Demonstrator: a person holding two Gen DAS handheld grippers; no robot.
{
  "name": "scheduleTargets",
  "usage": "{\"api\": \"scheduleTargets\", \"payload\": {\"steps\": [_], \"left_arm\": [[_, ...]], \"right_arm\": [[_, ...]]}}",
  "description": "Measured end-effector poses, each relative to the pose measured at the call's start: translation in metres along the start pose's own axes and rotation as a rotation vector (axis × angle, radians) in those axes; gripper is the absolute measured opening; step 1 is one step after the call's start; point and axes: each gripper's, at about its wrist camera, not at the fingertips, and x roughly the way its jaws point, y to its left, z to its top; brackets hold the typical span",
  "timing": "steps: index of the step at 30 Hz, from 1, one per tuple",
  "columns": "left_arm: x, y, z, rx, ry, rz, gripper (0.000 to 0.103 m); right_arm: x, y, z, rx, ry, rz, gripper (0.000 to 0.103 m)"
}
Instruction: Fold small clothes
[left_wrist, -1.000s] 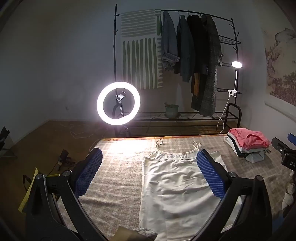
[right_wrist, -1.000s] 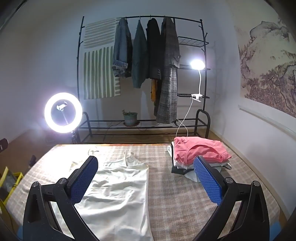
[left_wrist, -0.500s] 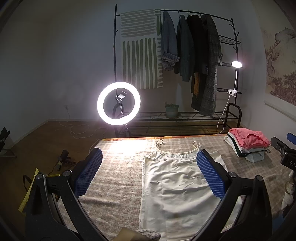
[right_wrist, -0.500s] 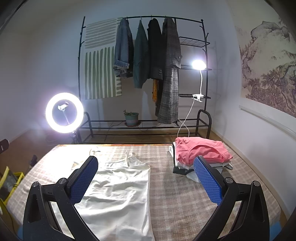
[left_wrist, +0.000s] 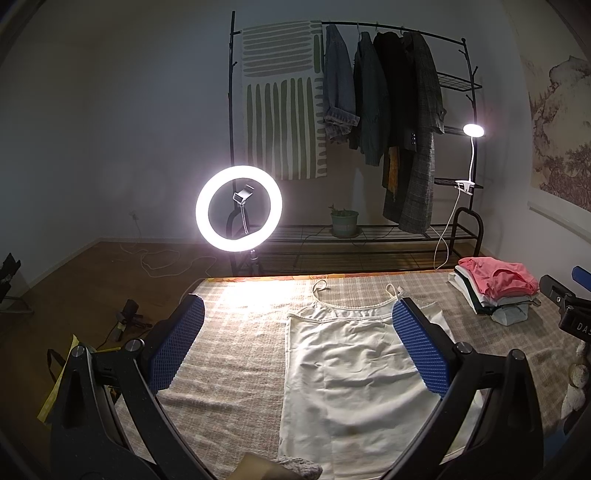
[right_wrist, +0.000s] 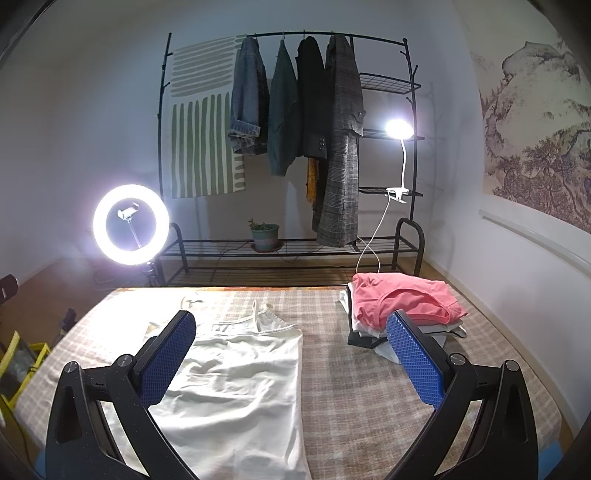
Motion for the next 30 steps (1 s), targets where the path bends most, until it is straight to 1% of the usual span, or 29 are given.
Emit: {"api": "scheduleTargets", "payload": {"steps": [30], "left_arm": [[-0.0004,0.0003,0.0001,0.0,-0.003,0.001,0.103]], "right_arm": [[-0.0001,0.0013,0.0001,0.008,0.002,0.002,0.103]]}}
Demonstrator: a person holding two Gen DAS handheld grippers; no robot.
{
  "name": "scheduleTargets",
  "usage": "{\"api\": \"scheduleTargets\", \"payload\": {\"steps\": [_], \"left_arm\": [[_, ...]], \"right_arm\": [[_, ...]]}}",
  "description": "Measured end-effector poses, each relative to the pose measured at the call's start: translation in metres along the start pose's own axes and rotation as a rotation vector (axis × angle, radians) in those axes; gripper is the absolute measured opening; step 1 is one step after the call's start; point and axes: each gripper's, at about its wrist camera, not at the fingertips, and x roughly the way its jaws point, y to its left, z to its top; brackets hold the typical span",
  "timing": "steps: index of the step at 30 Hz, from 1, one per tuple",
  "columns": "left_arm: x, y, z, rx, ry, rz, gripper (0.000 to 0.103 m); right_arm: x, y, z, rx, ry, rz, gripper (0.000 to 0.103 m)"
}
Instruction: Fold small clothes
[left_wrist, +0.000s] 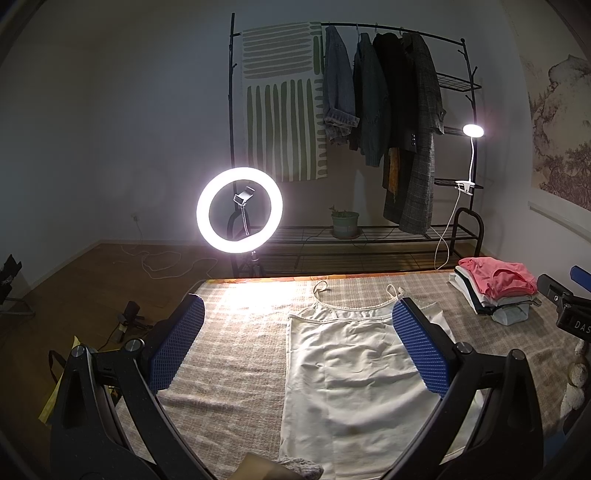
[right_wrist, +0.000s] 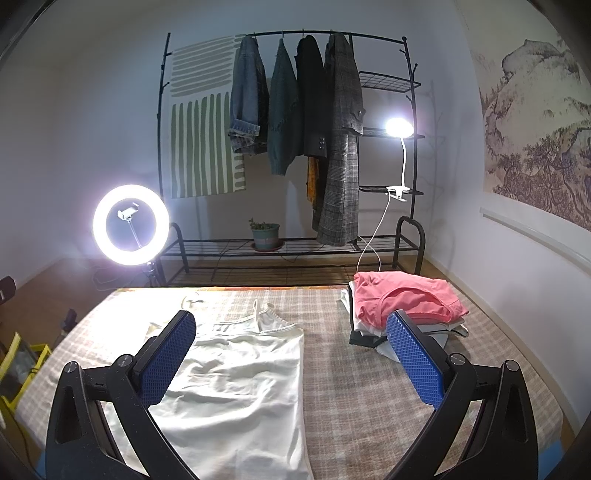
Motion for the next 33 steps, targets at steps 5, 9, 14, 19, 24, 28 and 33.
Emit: {"api": "scheduleTargets", "payload": {"steps": [5,9,14,19,24,28,33], "left_arm": [[0.0,0.0,0.0,0.001,0.001,0.0,0.103],[0.0,0.0,0.0,0.0,0.0,0.001,0.103],[0.0,0.0,0.0,0.002,0.001,0.001,0.103],[-0.001,0.002,-0.001,0.002,0.004,0.004,0.103],[0.002,0.009,-0.005,0.008,0.014,0.016,0.103],[0.007,0.013,-0.01,0.016,0.034,0.025,0.103],[0.018,0.019,-0.022,0.026,0.077,0.04,0.103]], "right_arm": [[0.0,0.001,0.0,0.0,0.0,0.0,0.103],[0.0,0.0,0.0,0.002,0.0,0.001,0.103],[0.002,0.006,-0.001,0.001,0.002,0.003,0.103],[0.005,0.008,-0.003,0.001,0.003,0.006,0.103],[0.009,0.013,-0.004,0.001,0.002,0.011,0.103],[0.011,0.017,-0.005,-0.004,0.006,0.009,0.103],[0.014,0.023,-0.004,-0.009,0.016,0.009,0.103]]}}
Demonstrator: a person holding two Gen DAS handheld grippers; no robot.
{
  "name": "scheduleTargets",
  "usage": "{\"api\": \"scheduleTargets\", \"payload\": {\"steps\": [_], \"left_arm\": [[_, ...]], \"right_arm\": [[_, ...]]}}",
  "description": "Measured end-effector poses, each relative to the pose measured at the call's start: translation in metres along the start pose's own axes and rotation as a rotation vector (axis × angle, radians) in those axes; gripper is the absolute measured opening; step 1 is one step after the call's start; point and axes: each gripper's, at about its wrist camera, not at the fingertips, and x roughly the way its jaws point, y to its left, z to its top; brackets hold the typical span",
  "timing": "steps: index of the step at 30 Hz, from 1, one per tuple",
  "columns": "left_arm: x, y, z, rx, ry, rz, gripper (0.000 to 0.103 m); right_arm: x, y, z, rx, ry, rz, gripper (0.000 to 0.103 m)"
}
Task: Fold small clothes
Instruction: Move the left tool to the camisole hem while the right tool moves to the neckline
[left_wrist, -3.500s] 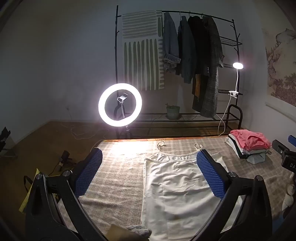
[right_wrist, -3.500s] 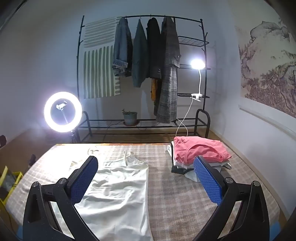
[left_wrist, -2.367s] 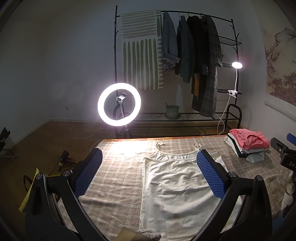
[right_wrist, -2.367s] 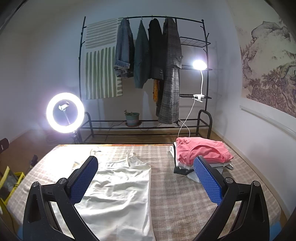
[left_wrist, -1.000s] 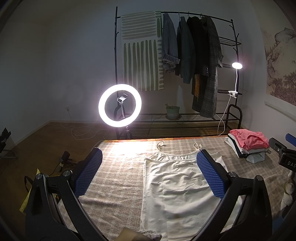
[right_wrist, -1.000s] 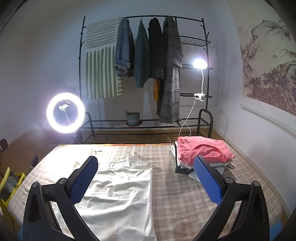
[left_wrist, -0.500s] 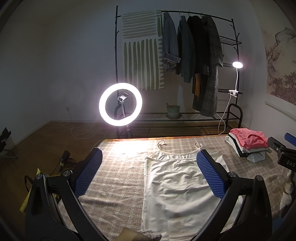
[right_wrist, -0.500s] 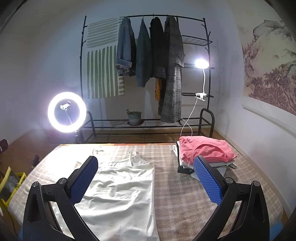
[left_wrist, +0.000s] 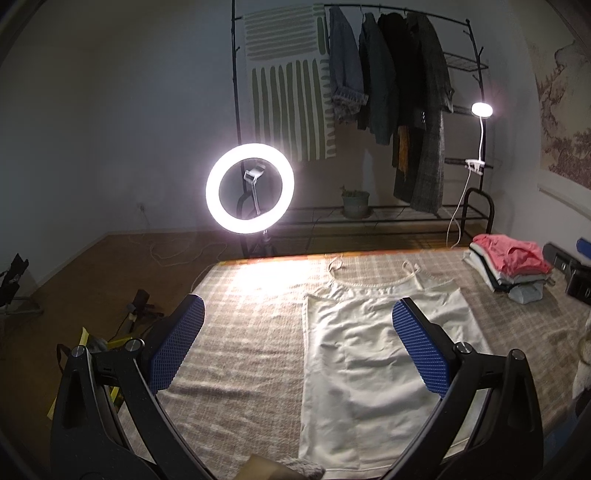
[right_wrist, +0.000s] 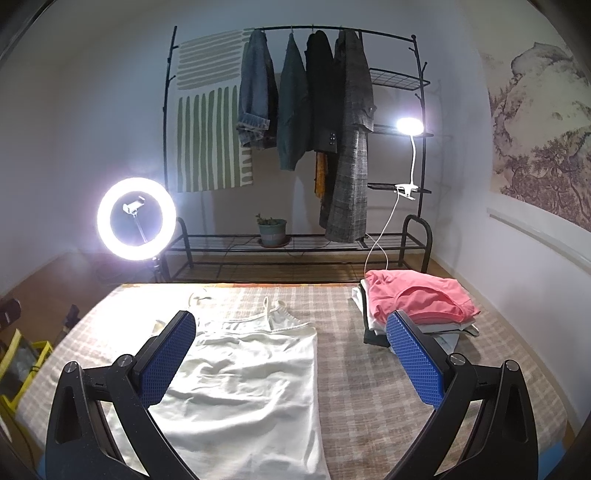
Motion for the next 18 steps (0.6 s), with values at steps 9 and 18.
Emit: {"api": "scheduleTargets", "payload": {"steps": [9,18], "left_arm": [[0.031,0.01,-0.038,-0.019,0.144,-0.034,0.103],[0.067,0.011,-0.102,-0.085,0.401,-0.148,0.087]], "right_arm": [[0.02,0.021,0.001,-0.012,0.023,0.021,0.103],[0.056,0.055,0.003,-0.083,0.063,0.082,0.102]]}}
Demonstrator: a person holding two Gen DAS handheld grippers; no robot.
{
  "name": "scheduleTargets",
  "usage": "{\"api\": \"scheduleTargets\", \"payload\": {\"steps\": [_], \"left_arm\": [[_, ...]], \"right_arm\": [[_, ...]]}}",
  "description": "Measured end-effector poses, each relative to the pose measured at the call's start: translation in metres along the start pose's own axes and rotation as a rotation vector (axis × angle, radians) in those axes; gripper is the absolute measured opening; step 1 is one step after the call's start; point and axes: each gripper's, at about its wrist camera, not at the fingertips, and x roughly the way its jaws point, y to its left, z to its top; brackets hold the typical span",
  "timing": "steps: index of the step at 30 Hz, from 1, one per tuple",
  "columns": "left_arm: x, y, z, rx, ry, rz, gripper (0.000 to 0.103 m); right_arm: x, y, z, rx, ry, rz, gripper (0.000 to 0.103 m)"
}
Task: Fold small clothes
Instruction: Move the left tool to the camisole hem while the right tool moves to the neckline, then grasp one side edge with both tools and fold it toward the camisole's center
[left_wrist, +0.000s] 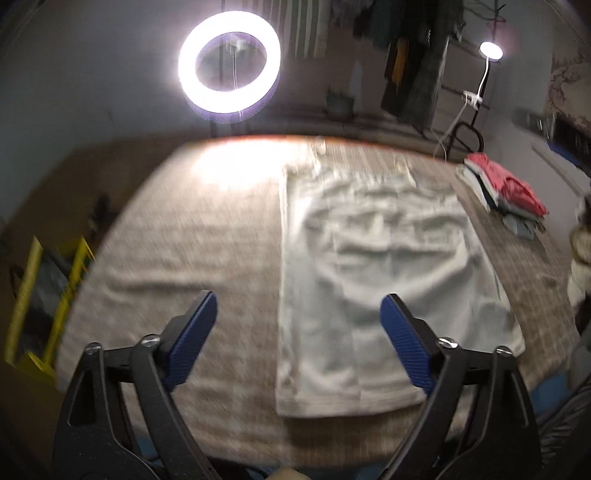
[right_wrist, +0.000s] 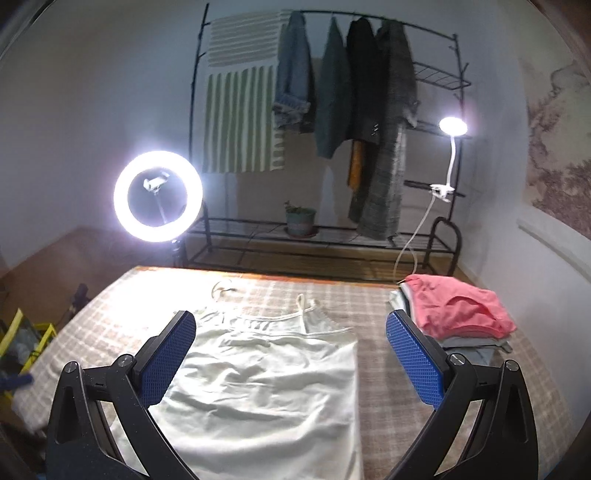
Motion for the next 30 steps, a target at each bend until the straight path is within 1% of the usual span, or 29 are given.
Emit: {"api": "scheduleTargets", "payload": {"steps": [2,4,8,9,11,13,17,21,25,27,29,30], "left_arm": [[0.013,0.004,-0.011,-0.033,0.061,-0.02,0.083],[0.022,0.01,-0.02,-0.066,0.105,-0.027,0.079],[0.034,0.024,-0.032,-0.136,0.159,-0.03,0.074],[0.037,0.029,-0.036,-0.161,0.171,-0.033,0.071],[0.042,0.038,-0.04,-0.202,0.19,-0.042,0.067],[0.046,0.046,-0.046,-0.248,0.211,-0.056,0.063],[0.052,0.053,-0.054,-0.283,0.233,-0.057,0.063],[0.06,0.056,-0.059,-0.316,0.257,-0.078,0.063],[0.066,0.056,-0.062,-0.329,0.278,-0.11,0.052],[0.07,0.057,-0.064,-0.342,0.29,-0.124,0.047],[0.07,0.058,-0.064,-0.345,0.285,-0.129,0.046],[0.07,0.058,-0.064,-0.345,0.285,-0.135,0.041]], "right_arm": [[0.013,0.004,0.001,0.014,0.038,0.041,0.101],[0.03,0.008,0.002,0.023,0.085,0.083,0.093],[0.065,0.014,0.005,0.049,0.169,0.15,0.083],[0.074,0.016,0.006,0.056,0.193,0.17,0.081],[0.095,0.022,0.007,0.066,0.241,0.207,0.071],[0.116,0.033,0.007,0.079,0.287,0.243,0.066],[0.148,0.059,0.007,0.095,0.352,0.309,0.064],[0.177,0.095,0.005,0.054,0.413,0.352,0.064],[0.204,0.129,0.0,0.004,0.478,0.4,0.063],[0.217,0.149,-0.003,-0.023,0.515,0.42,0.06],[0.234,0.166,-0.009,-0.041,0.561,0.432,0.05],[0.243,0.175,-0.013,-0.045,0.584,0.433,0.048]]}}
